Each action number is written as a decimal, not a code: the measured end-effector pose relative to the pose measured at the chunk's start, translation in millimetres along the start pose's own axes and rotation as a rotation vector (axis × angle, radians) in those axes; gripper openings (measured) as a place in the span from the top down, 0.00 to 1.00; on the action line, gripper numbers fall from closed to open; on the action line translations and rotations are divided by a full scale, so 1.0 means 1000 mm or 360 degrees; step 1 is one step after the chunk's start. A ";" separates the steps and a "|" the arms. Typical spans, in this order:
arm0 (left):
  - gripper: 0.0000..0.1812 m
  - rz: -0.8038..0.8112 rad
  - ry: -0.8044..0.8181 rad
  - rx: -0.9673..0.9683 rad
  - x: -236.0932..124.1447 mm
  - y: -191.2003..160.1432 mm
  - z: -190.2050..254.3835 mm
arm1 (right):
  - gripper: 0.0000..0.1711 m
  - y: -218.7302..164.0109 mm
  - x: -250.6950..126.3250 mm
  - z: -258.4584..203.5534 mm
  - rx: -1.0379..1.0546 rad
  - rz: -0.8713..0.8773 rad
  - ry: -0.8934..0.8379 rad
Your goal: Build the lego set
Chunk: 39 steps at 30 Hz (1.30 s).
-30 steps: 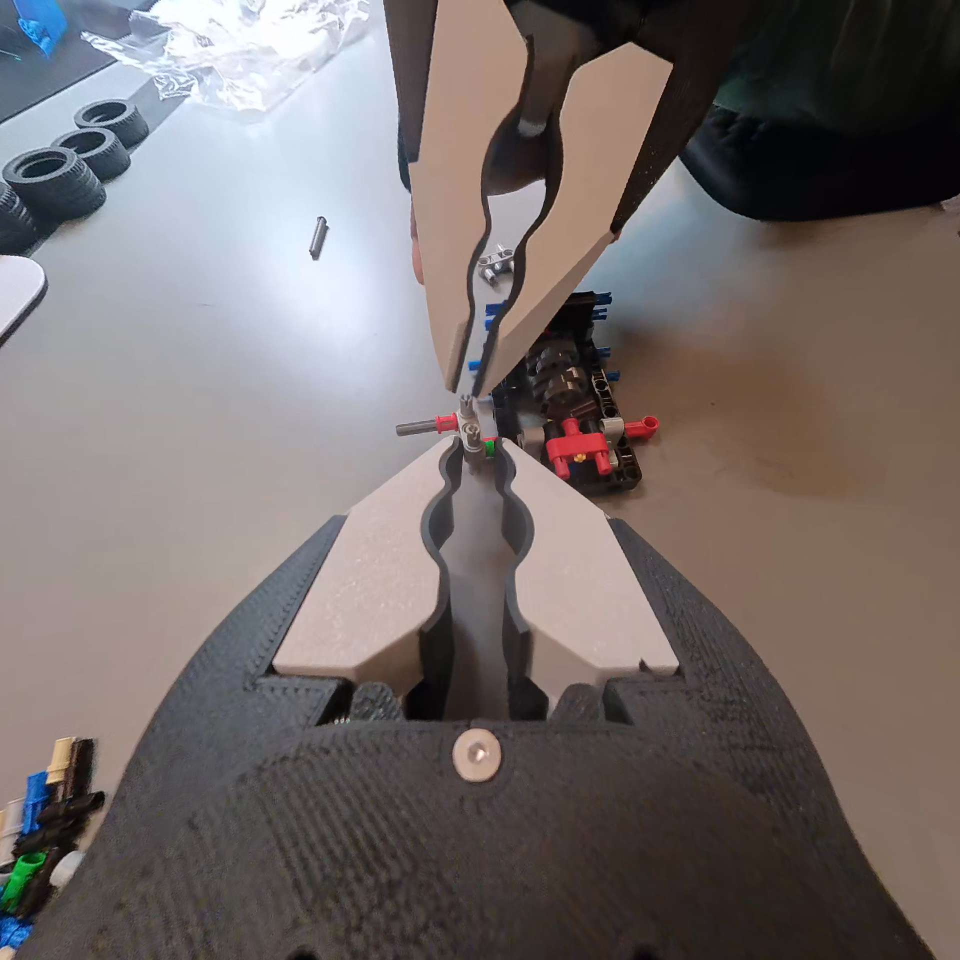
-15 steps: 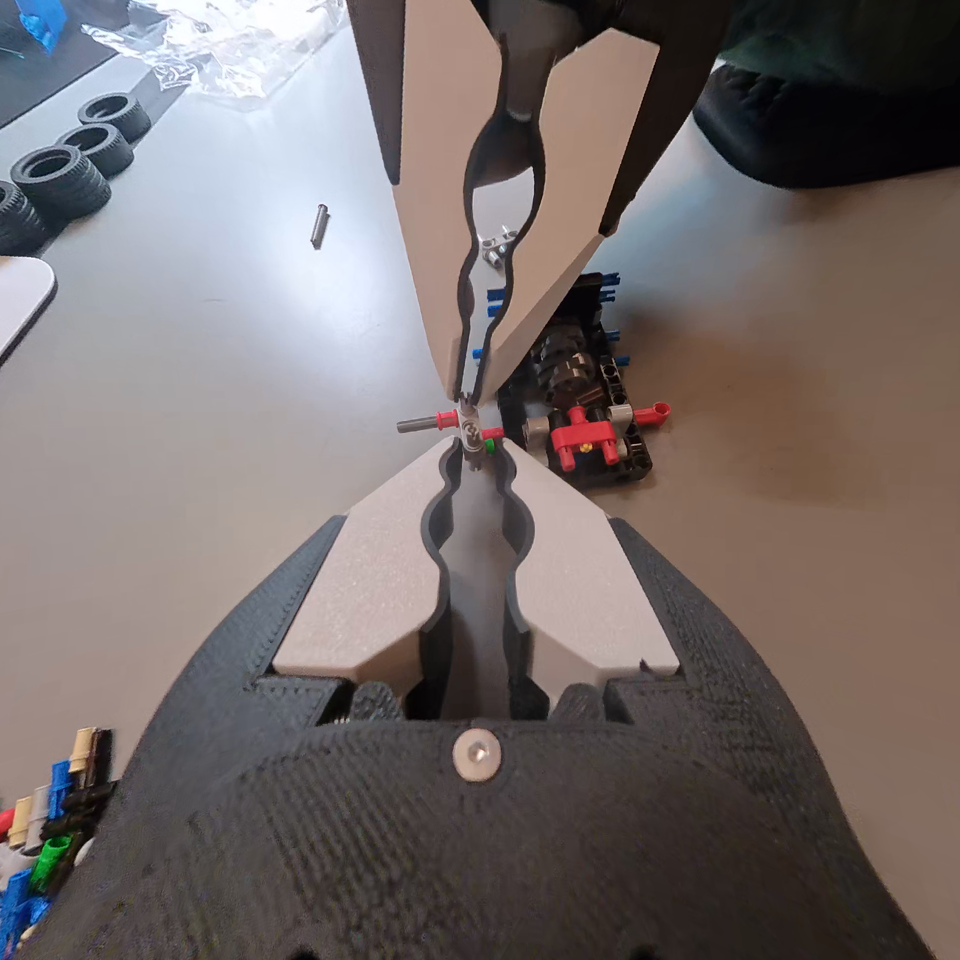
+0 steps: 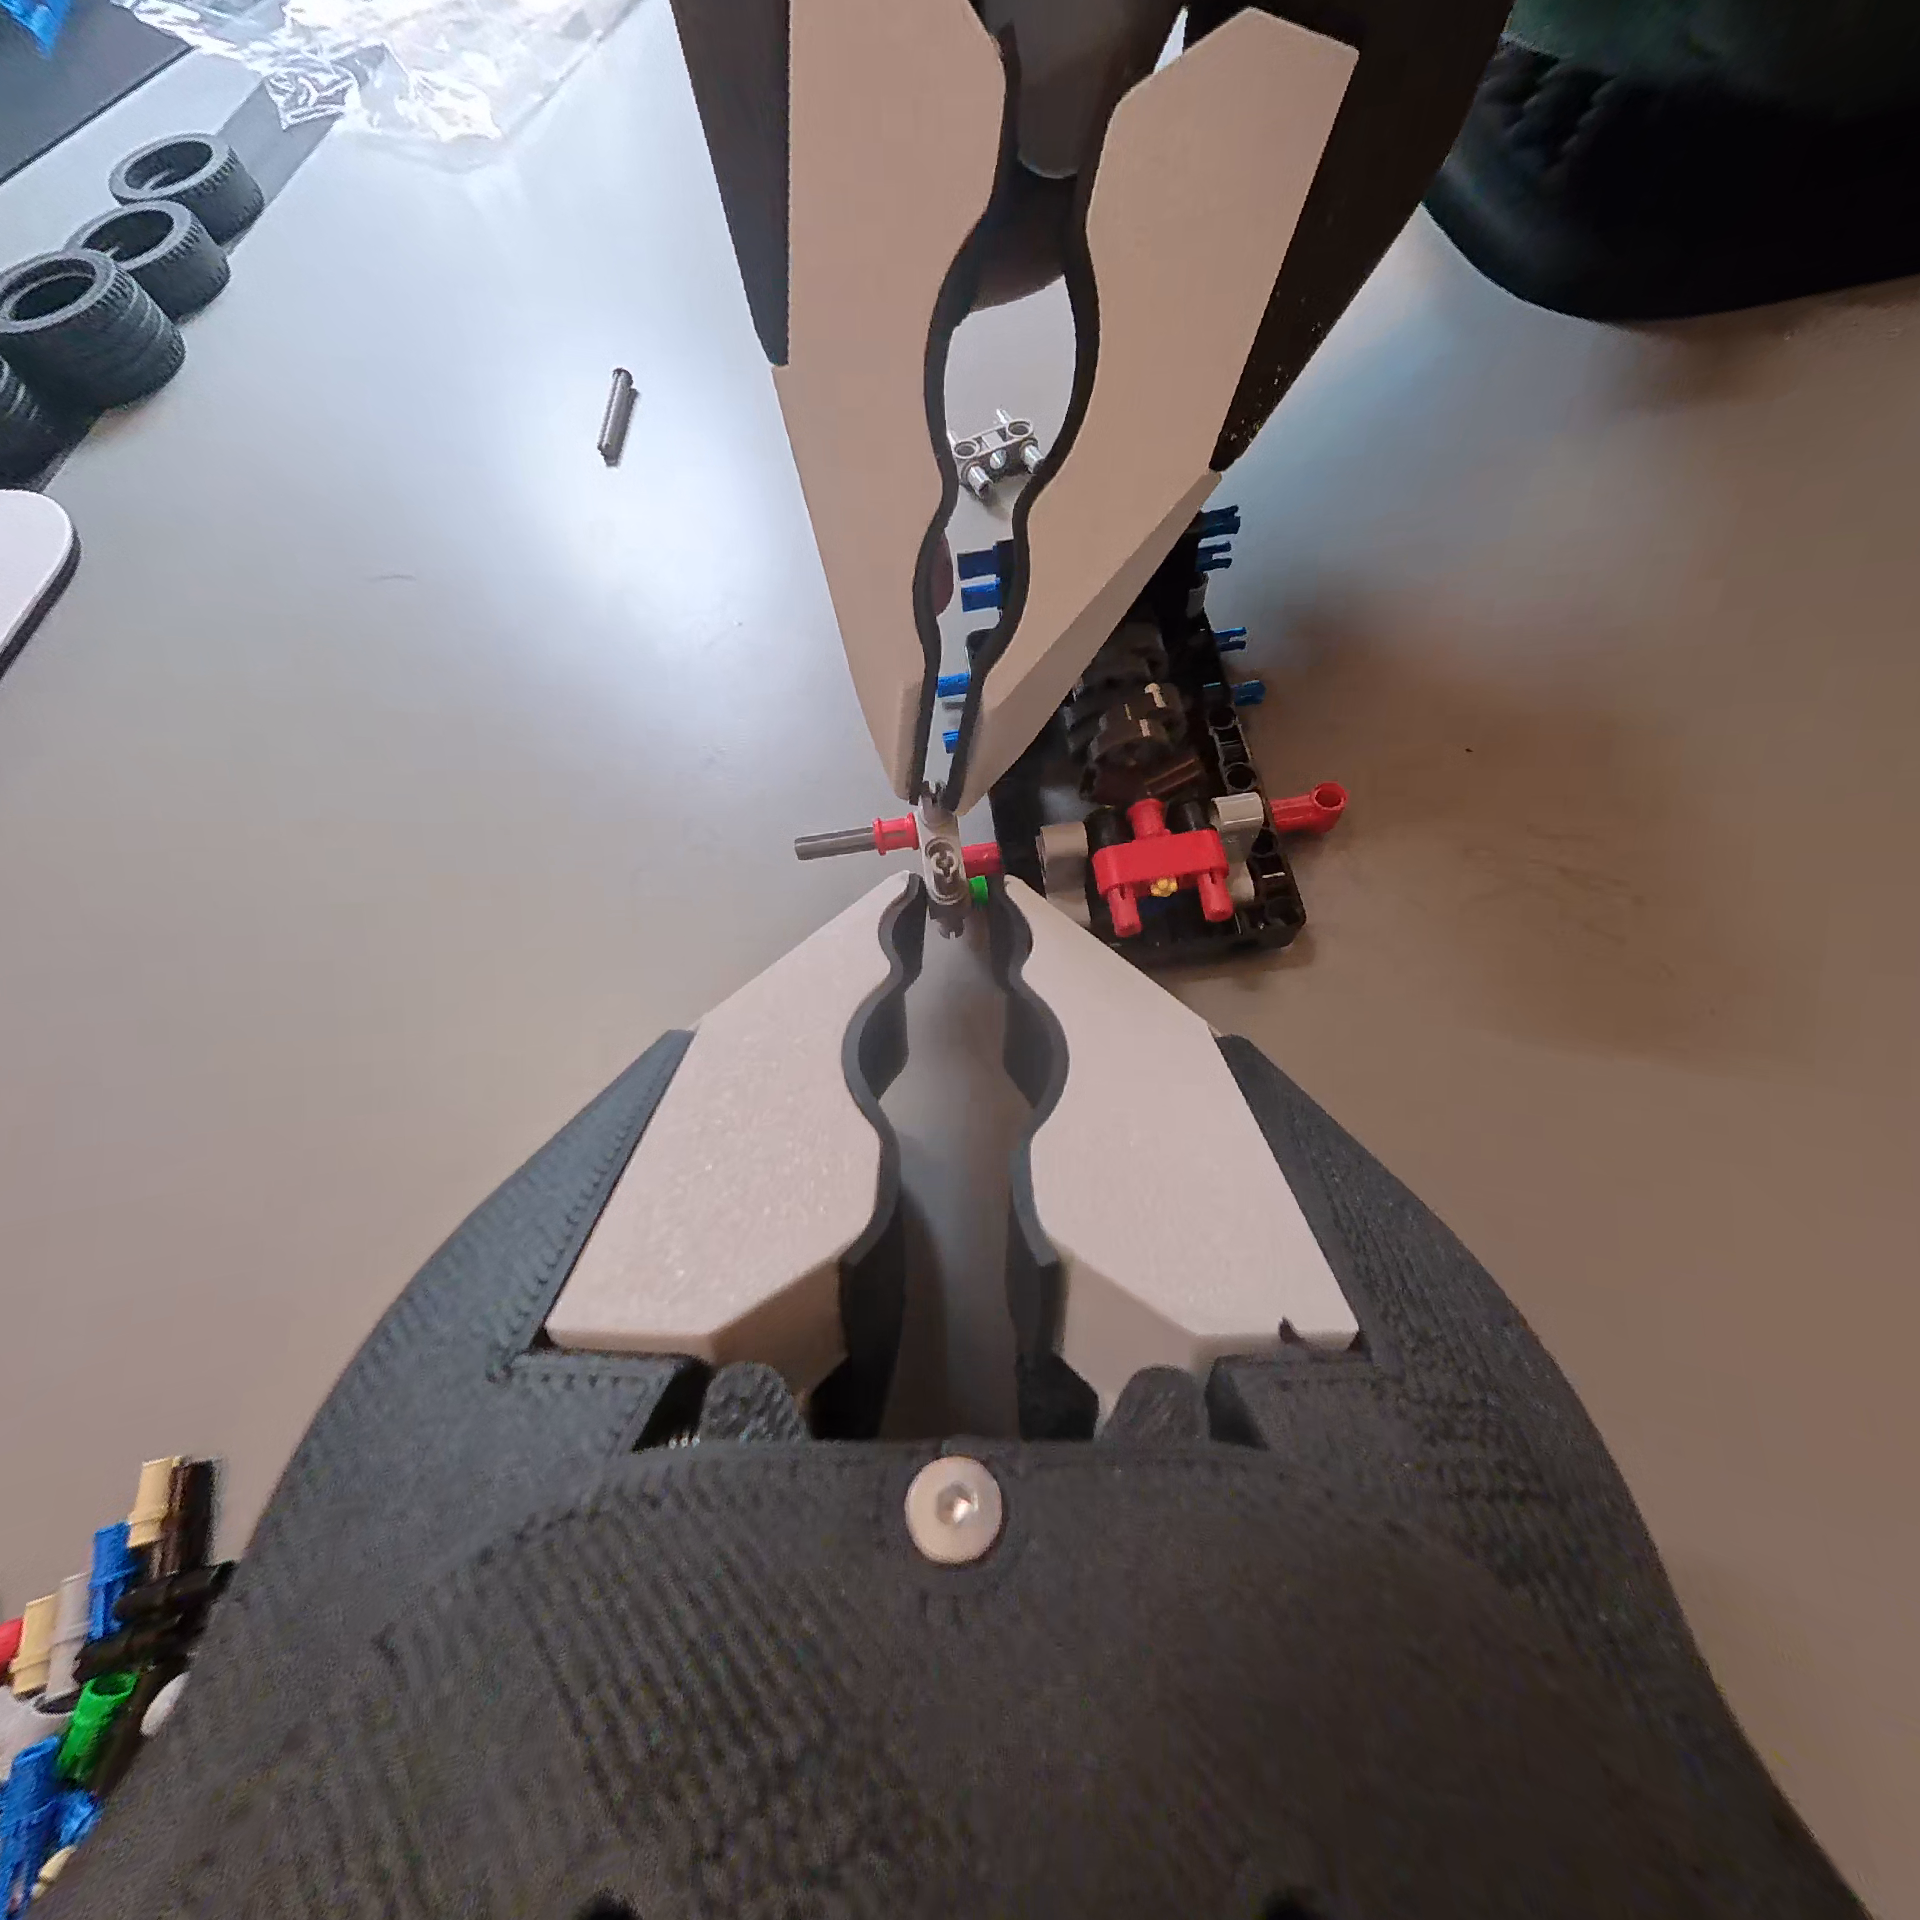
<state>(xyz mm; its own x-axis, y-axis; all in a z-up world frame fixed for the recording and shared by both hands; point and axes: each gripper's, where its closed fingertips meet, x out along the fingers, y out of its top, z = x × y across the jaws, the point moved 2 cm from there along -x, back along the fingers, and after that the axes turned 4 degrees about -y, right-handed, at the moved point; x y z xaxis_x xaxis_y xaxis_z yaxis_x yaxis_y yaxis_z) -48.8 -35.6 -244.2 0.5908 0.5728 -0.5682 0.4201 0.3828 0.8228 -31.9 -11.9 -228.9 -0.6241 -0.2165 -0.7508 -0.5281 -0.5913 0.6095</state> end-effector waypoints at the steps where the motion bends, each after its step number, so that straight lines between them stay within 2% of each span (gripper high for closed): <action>1: 0.95 -0.0003 -0.0001 -0.0001 0.000 0.000 0.000 | 0.99 0.000 0.000 0.000 -0.0002 -0.0005 -0.0002; 17: 0.94 0.0019 0.0016 -0.0033 0.001 0.005 -0.001 | 0.99 0.000 0.001 0.000 0.0159 -0.0122 -0.0020; 34: 0.95 -0.0041 0.0009 -0.0051 0.010 0.005 0.001 | 0.99 -0.001 -0.002 -0.003 0.0204 -0.0051 0.0001; 39: 0.95 -0.0053 0.0009 -0.0029 0.010 0.005 0.002 | 0.89 0.002 -0.024 0.003 0.0230 0.0051 -0.0019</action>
<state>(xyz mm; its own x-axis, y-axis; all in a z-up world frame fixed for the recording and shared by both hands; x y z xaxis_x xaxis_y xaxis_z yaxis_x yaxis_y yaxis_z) -39.2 -29.6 -246.3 0.5728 0.5638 -0.5950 0.4267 0.4147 0.8037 -19.7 -6.0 -208.9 -0.6482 -0.2237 -0.7278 -0.5848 -0.4660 0.6640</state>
